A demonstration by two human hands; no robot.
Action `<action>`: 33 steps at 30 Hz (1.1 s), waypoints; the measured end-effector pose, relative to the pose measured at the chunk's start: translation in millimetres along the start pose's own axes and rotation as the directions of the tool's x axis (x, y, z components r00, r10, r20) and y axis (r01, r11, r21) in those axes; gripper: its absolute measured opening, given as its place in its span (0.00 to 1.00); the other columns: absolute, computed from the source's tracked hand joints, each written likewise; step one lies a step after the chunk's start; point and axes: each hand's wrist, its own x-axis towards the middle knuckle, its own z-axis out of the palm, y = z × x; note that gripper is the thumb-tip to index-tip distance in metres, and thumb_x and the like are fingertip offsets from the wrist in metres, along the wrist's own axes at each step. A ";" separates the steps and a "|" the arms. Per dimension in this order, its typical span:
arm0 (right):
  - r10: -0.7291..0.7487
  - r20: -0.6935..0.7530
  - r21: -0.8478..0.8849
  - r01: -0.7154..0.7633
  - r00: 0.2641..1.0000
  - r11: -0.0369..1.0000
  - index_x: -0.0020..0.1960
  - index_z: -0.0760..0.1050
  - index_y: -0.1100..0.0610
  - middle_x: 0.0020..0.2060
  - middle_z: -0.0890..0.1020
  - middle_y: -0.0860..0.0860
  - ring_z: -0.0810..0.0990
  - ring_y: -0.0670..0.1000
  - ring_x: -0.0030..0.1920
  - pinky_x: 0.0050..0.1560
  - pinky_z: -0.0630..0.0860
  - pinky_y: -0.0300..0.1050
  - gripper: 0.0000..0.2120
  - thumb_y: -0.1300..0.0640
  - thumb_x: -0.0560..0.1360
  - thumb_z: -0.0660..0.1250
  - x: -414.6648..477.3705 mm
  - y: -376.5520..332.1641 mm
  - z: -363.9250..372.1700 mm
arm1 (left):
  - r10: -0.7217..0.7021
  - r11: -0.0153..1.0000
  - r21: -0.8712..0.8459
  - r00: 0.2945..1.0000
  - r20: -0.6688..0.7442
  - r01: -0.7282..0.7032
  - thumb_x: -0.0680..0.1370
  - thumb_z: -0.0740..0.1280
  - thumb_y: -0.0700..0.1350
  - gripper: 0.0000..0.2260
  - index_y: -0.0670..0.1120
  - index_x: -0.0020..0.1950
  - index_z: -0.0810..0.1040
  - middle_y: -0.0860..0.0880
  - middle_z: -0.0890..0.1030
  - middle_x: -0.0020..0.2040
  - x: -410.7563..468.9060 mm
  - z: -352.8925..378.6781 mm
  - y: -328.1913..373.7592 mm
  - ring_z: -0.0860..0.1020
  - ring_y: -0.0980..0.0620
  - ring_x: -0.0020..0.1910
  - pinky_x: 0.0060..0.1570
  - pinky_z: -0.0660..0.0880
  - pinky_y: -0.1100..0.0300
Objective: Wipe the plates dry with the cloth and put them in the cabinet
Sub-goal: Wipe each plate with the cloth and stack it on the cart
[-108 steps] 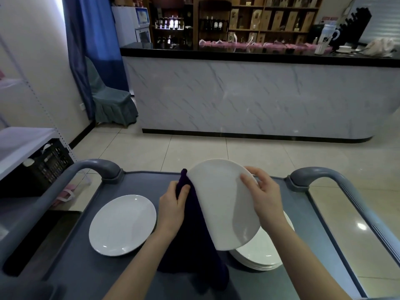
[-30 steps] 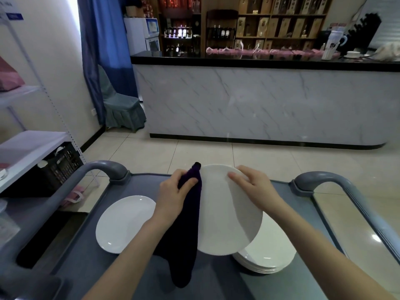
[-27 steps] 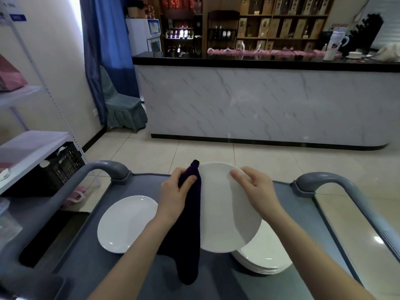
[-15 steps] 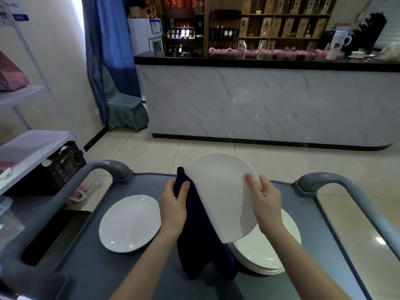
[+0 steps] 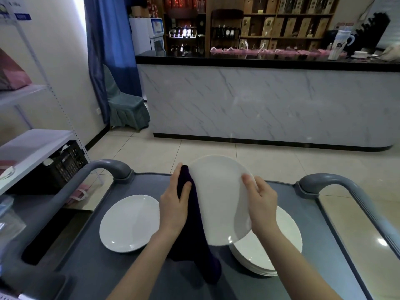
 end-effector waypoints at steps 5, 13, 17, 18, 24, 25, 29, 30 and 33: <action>0.070 -0.088 0.079 -0.063 0.994 0.995 0.36 0.73 0.49 0.30 0.76 0.41 0.72 0.40 0.31 0.35 0.68 0.40 0.16 0.48 0.82 0.61 -7.8 5.5 9.2 | -0.119 0.982 -0.146 0.993 0.019 0.120 0.79 0.67 0.54 0.28 0.68 0.75 0.59 0.74 0.67 0.65 -14.4 6.6 -9.7 0.68 0.65 0.67 0.66 0.65 0.65; -0.002 0.388 -0.100 0.044 0.922 0.994 0.47 0.77 0.41 0.39 0.86 0.50 0.82 0.45 0.34 0.32 0.75 0.37 0.02 0.47 0.78 0.69 35.8 -22.5 -27.9 | -0.026 0.985 -0.167 0.987 0.161 0.054 0.78 0.70 0.44 0.28 0.67 0.72 0.67 0.77 0.73 0.60 8.7 -19.9 -1.5 0.71 0.74 0.62 0.55 0.67 0.80; 0.055 0.594 -0.338 0.187 0.803 0.922 0.41 0.78 0.50 0.33 0.79 0.42 0.76 0.42 0.33 0.33 0.70 0.33 0.11 0.46 0.79 0.67 47.9 -30.1 -23.7 | 0.029 0.999 -0.039 0.947 0.320 -0.017 0.77 0.70 0.47 0.27 0.72 0.69 0.68 0.76 0.76 0.55 23.0 -28.2 8.0 0.74 0.73 0.57 0.52 0.66 0.81; 0.073 0.609 -0.359 0.192 0.790 0.914 0.41 0.77 0.53 0.32 0.78 0.42 0.75 0.43 0.33 0.33 0.69 0.34 0.13 0.46 0.79 0.66 46.7 -27.3 -21.2 | 0.015 1.000 -0.018 0.943 0.334 -0.009 0.77 0.71 0.48 0.26 0.73 0.67 0.68 0.72 0.80 0.51 24.9 -28.0 8.4 0.77 0.70 0.53 0.48 0.68 0.80; -0.040 0.393 -0.287 0.164 0.919 0.944 0.34 0.71 0.57 0.28 0.70 0.44 0.67 0.46 0.30 0.33 0.62 0.44 0.19 0.49 0.80 0.67 30.2 -7.0 -7.9 | -0.133 0.988 -0.067 0.988 0.083 0.138 0.76 0.71 0.52 0.10 0.63 0.51 0.72 0.60 0.82 0.44 9.8 -9.9 -3.6 0.79 0.65 0.41 0.36 0.71 0.73; -0.036 0.314 -0.252 0.120 0.949 0.960 0.32 0.70 0.56 0.27 0.69 0.44 0.67 0.45 0.30 0.33 0.62 0.44 0.20 0.49 0.79 0.67 25.8 -4.3 -5.8 | -0.164 0.981 -0.096 0.986 0.035 0.166 0.77 0.70 0.52 0.09 0.63 0.51 0.72 0.60 0.81 0.45 5.7 -7.2 -5.6 0.78 0.66 0.41 0.36 0.71 0.74; 0.150 -0.089 0.108 -0.140 0.985 0.984 0.36 0.74 0.58 0.27 0.75 0.43 0.72 0.45 0.30 0.35 0.69 0.42 0.17 0.49 0.79 0.66 3.2 6.5 13.1 | -0.296 0.925 -0.260 0.954 -0.033 0.278 0.79 0.68 0.52 0.10 0.59 0.56 0.69 0.58 0.81 0.50 -13.5 9.9 -10.7 0.79 0.65 0.43 0.43 0.75 0.66; 0.193 -0.132 0.178 -0.169 0.972 0.970 0.38 0.77 0.55 0.28 0.78 0.42 0.75 0.43 0.31 0.35 0.71 0.40 0.15 0.48 0.79 0.65 -2.0 8.1 17.7 | -0.322 0.911 -0.284 0.946 -0.040 0.299 0.79 0.67 0.51 0.10 0.59 0.57 0.69 0.58 0.81 0.51 -17.3 13.5 -10.5 0.79 0.66 0.44 0.45 0.75 0.64; 0.173 -0.117 0.174 -0.151 0.978 0.973 0.42 0.80 0.47 0.35 0.83 0.39 0.79 0.37 0.34 0.36 0.74 0.37 0.12 0.46 0.81 0.63 -10.5 12.1 20.5 | -0.329 0.904 -0.305 0.943 -0.043 0.302 0.80 0.67 0.50 0.10 0.58 0.57 0.68 0.58 0.79 0.52 -17.0 12.9 -9.4 0.78 0.70 0.44 0.42 0.73 0.68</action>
